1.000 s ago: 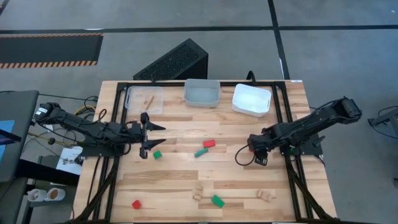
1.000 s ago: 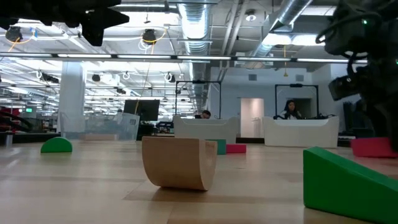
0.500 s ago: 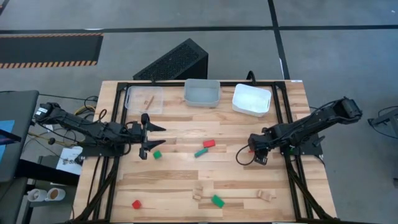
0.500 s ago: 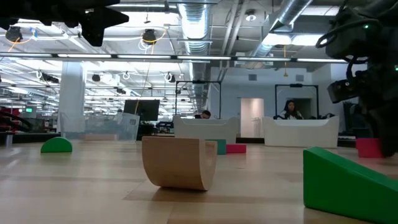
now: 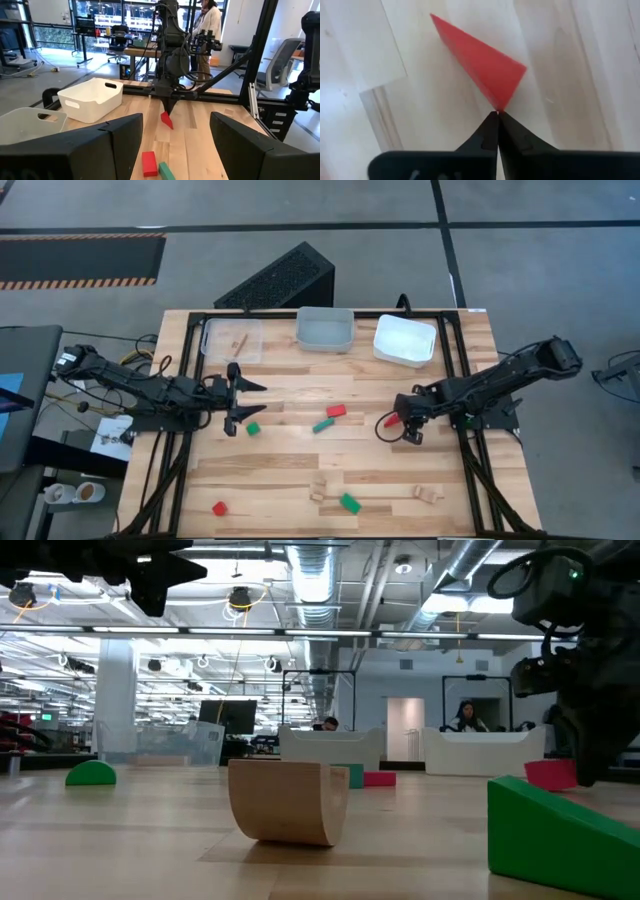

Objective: Sort & place blocks by color
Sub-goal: Put the top right red block into the white bin

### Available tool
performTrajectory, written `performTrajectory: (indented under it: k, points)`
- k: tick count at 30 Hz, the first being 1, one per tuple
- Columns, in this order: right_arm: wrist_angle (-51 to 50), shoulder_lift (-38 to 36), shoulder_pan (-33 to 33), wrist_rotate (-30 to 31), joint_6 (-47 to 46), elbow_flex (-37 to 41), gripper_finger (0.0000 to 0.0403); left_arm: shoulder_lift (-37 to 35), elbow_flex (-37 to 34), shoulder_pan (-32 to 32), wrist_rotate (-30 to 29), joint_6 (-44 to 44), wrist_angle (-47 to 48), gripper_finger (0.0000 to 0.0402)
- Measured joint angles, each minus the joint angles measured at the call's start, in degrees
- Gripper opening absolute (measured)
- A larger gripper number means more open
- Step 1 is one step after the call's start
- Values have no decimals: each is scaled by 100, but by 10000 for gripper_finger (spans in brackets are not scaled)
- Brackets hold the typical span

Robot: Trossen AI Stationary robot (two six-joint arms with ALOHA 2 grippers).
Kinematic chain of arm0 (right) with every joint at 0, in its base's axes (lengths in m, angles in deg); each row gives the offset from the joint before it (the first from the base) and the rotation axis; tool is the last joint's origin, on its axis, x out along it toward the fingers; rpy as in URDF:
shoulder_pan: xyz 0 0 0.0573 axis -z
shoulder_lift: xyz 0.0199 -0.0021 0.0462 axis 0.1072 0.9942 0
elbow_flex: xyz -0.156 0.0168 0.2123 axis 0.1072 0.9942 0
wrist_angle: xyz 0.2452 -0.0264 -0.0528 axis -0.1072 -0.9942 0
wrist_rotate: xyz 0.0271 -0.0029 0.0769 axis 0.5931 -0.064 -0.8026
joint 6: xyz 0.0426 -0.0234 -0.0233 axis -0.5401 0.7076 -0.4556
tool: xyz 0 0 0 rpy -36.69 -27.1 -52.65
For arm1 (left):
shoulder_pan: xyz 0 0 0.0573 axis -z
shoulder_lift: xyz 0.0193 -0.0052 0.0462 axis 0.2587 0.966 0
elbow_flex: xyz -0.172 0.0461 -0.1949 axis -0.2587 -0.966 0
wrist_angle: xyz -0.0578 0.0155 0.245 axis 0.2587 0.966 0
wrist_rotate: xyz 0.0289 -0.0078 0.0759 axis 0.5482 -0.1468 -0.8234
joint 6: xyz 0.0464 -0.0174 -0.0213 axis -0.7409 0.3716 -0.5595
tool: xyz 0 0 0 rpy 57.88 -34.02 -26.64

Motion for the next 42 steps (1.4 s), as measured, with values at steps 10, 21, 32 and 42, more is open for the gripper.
performTrajectory:
  k: [10, 21, 32, 42]
  points:
    - [-547, 0, 214, -1, 425, -233, 163, 0, 0, 0, -7, 155, 249, 219]
    - [-730, 0, 210, 241, 1366, -835, 260, 0, 0, 0, -13, 157, 247, 219]
    - [211, 1024, 141, -313, 1637, -837, 260, 0, 0, 0, -44, 252, 246, 219]
    - [-62, 1571, 187, -178, 2011, -1044, 111, 2, 0, 0, -69, 397, 345, 219]
